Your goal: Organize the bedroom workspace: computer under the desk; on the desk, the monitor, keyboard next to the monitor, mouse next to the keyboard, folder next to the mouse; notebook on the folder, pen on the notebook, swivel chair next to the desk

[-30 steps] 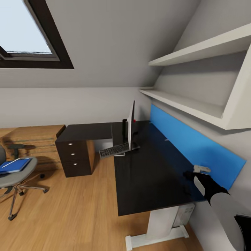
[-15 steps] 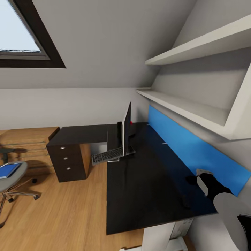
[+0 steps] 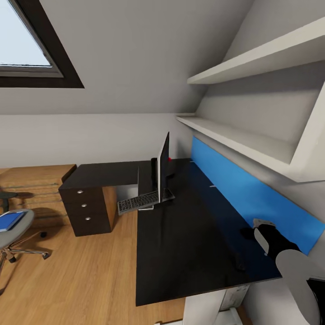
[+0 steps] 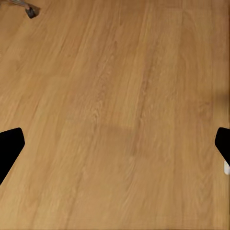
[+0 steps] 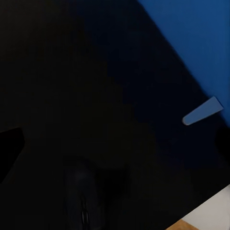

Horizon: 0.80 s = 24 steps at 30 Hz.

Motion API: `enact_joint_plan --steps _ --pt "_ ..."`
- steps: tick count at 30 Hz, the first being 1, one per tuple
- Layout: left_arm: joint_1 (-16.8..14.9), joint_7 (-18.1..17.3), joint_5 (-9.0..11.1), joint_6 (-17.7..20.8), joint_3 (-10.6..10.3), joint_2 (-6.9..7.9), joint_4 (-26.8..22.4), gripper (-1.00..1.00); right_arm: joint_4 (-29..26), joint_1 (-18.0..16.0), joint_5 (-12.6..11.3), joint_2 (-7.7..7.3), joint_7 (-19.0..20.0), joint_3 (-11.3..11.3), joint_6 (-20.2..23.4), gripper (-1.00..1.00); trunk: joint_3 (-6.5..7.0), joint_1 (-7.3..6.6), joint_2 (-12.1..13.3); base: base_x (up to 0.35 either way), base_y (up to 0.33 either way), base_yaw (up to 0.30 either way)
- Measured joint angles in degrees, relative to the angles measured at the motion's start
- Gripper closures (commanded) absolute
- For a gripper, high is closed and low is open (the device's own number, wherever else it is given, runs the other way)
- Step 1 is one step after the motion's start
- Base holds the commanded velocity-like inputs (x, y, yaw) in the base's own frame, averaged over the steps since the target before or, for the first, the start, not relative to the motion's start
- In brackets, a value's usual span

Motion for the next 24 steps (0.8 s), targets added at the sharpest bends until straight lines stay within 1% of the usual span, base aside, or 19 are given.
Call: enact_joint_plan --steps 1,5,6,7,10,13,18,24 --pt "0.0 0.0 0.0 0.0 0.1 0.0 -0.2 -1.0 0.0 0.0 0.0 0.02 0.0 0.0 0.0 -1.0 -0.17 0.21 -0.4 0.0 0.0 0.0" --pt "0.0 0.1 0.1 0.0 1.7 0.0 -0.6 -1.0 -0.2 0.0 0.0 0.09 0.0 0.1 -0.1 -1.0 -0.9 1.09 -2.0 0.0 0.0 0.0" --pt "0.0 0.2 0.1 0.0 2.3 0.0 -0.7 -1.0 -0.3 0.0 0.0 0.11 0.0 0.1 -0.1 -1.0 -1.08 1.31 -2.4 0.0 0.0 0.0" --pt "0.0 0.2 0.1 0.0 3.5 0.01 -0.7 -1.0 -0.6 0.0 0.0 0.14 0.0 0.1 -0.1 -1.0 -1.26 1.53 -2.8 0.0 0.0 0.0" --pt "0.0 0.2 0.3 0.0 5.5 0.01 -0.8 -1.0 -1.5 0.0 -0.1 0.17 0.0 0.1 -0.1 -1.0 -1.8 2.19 -4.0 0.0 0.0 0.0" --pt "0.0 0.2 0.3 0.0 6.5 0.02 -0.9 -1.0 -1.8 0.0 -0.1 0.18 0.1 0.1 0.0 -1.0 -2.34 2.85 -5.2 0.0 0.0 0.0" --pt "0.0 0.2 0.3 0.1 6.9 -0.02 -0.9 -1.0 -1.9 0.0 -0.2 0.37 0.1 0.1 0.1 -1.0 -3.24 3.95 -7.2 0.0 0.0 0.0" --pt "0.0 0.2 0.3 0.1 7.0 -0.06 -0.9 -1.0 -1.7 0.0 0.0 1.93 0.3 0.1 0.5 -1.0 -4.32 5.27 -9.6 0.0 0.0 0.0"
